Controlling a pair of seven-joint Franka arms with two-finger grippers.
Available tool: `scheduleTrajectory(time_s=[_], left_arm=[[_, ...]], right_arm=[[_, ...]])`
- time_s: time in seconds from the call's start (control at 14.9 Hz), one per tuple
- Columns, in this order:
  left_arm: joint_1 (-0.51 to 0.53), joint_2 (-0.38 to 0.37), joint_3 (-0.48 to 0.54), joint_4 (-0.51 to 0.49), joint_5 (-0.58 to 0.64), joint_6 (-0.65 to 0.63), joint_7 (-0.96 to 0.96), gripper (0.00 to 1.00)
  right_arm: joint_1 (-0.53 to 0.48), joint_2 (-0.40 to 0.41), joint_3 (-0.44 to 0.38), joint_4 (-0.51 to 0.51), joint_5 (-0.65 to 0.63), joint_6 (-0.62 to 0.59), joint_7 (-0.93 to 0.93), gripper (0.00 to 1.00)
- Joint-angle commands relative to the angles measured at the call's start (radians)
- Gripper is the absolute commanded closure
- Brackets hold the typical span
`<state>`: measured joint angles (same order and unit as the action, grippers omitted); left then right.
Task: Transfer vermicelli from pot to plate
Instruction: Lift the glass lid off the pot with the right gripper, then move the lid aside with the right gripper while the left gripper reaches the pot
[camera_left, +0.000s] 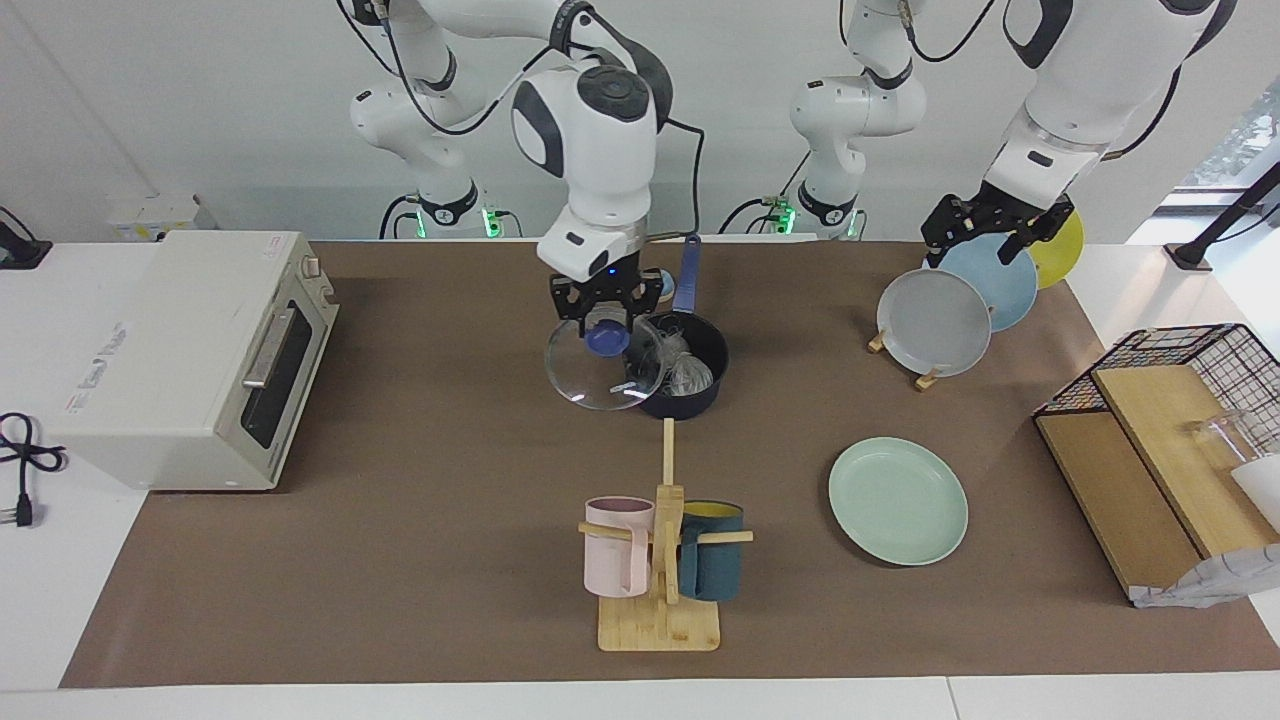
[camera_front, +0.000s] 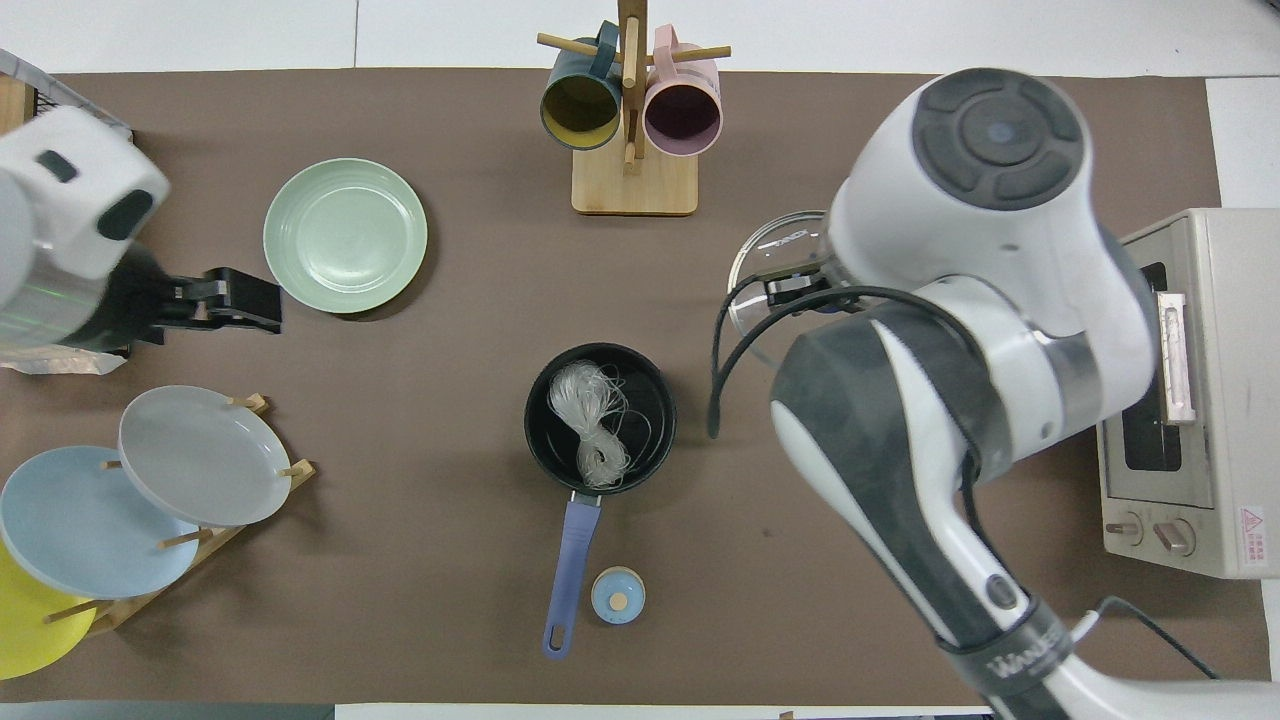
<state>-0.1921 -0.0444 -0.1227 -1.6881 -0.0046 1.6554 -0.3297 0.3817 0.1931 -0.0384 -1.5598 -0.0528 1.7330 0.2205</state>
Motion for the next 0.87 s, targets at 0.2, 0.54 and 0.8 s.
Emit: scheduleTrajectory(time_s=[0.2,0.54,0.8], left_arm=[[-0.3,0.165,0.008,-0.1,-0.021,0.251,-0.274,0.0],[-0.368,0.231,0.008,-0.223,-0.025,0.457,-0.295,0.0],[-0.4,0.274,0.008,-0.24,-0.026,0.506,-0.322,0.0]], right_arm=[[-0.229,-0.041,0.012,-0.092,0.01,0.052,-0.28,0.56],[-0.322,-0.075,0.012,-0.284,0.01,0.244,-0.334,0.56],[-0.356,-0.08,0.012,-0.41,0.014,0.362,-0.331,0.56]])
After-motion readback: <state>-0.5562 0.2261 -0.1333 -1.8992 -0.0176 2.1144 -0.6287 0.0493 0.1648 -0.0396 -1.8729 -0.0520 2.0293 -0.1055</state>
